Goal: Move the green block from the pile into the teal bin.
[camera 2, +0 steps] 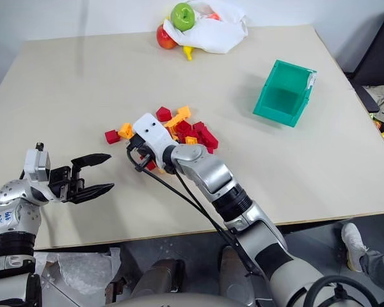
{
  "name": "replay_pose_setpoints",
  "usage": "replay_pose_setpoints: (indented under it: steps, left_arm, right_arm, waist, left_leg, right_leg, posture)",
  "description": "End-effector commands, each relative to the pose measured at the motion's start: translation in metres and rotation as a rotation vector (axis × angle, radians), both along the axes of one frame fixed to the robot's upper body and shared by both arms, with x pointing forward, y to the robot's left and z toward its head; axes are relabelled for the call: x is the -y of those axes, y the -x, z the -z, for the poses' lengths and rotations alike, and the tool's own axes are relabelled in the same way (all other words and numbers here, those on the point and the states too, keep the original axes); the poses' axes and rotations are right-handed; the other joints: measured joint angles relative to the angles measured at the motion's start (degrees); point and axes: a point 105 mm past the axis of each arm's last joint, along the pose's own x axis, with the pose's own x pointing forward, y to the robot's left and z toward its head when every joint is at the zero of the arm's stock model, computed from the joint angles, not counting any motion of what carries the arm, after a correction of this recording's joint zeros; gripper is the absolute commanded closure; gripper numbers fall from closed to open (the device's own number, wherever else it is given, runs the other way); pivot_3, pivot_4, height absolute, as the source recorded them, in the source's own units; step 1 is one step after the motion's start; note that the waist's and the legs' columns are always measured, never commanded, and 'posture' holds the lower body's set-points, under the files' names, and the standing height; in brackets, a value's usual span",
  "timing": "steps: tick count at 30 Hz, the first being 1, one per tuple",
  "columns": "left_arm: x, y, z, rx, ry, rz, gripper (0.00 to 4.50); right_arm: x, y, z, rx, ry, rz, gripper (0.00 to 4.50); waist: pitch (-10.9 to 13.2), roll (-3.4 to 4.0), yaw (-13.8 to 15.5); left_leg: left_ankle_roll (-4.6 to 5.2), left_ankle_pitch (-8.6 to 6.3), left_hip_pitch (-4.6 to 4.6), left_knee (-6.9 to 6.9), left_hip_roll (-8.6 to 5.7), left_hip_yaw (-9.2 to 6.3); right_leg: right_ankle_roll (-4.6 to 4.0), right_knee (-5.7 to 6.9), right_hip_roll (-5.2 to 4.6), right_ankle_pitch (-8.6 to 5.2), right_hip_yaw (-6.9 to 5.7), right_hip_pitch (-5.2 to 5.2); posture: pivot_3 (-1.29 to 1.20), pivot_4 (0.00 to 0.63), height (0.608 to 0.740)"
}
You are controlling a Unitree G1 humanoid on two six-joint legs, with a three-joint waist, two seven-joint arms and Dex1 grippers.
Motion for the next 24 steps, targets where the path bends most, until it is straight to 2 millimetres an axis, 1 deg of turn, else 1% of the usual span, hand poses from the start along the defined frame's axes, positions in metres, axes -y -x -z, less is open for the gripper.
replay_pose_setpoints:
  steps: [1,6,11,16,20,22,24]
  left_arm:
    - [-0.001,0.002,-0.007,0.047,0.001,0.001,0.0]
    - [0.0,0.0,-0.008,0.051,0.004,-0.003,0.0]
    - [0.002,-0.003,-0.009,0.06,0.008,-0.001,0.0]
    - [0.002,-0.005,-0.01,0.067,0.009,0.005,0.0]
    - [0.003,-0.005,-0.011,0.067,0.009,0.018,0.0]
    - [0.004,-0.005,-0.012,0.068,0.009,0.025,0.0]
    - [0.005,-0.005,-0.012,0.069,0.011,0.036,0.0]
  right_arm:
    - [0.031,-0.02,0.001,0.034,0.052,0.116,4.47]
    - [0.058,-0.025,-0.003,0.06,0.114,0.162,4.47]
    - [0.092,-0.019,-0.01,0.097,0.18,0.173,4.47]
    - [0.113,0.002,-0.034,0.124,0.141,0.088,4.47]
    - [0.129,0.031,-0.042,0.075,0.076,-0.056,4.47]
    - [0.141,0.039,-0.044,0.059,0.062,-0.08,4.47]
    - [0.16,0.044,-0.046,0.044,0.05,-0.08,4.47]
  waist:
    - [0.0,0.0,0.2]
    - [0.0,-0.03,0.5]
    - [0.0,-0.01,0.4]
    - [0.0,0.0,0.5]
    - [0.0,0.0,0.5]
    - [0.0,0.0,0.6]
    - [0.0,0.0,0.6]
  left_leg:
    - [0.0,0.0,0.0,0.01,-0.02,-0.01]
    - [0.06,0.02,0.0,0.08,-0.16,-0.13]
    - [0.04,0.02,-0.04,0.0,-0.08,-0.11]
    - [0.05,0.02,-0.07,0.02,-0.11,-0.06]
    - [0.05,0.02,-0.08,-0.01,-0.05,-0.04]
    - [0.06,0.01,-0.08,-0.02,-0.05,-0.03]
    - [0.07,0.0,-0.07,-0.01,-0.05,-0.02]
  right_leg:
    - [0.0,0.01,-0.01,0.0,0.0,0.01]
    - [0.0,0.01,-0.09,0.01,0.0,0.1]
    - [-0.01,-0.02,-0.04,0.0,-0.04,0.03]
    - [0.0,-0.06,-0.06,0.0,-0.02,0.03]
    - [0.0,-0.14,-0.04,0.0,-0.04,0.04]
    - [0.0,-0.19,-0.05,0.0,-0.05,0.06]
    - [0.01,-0.22,-0.05,0.01,-0.05,0.09]
  posture:
    - [0.0,0.15,0.74]
    - [0.0,0.15,0.74]
    - [0.0,0.15,0.74]
    - [0.0,0.15,0.74]
    - [0.0,0.15,0.74]
    - [0.0,0.15,0.74]
    - [0.0,0.15,0.74]
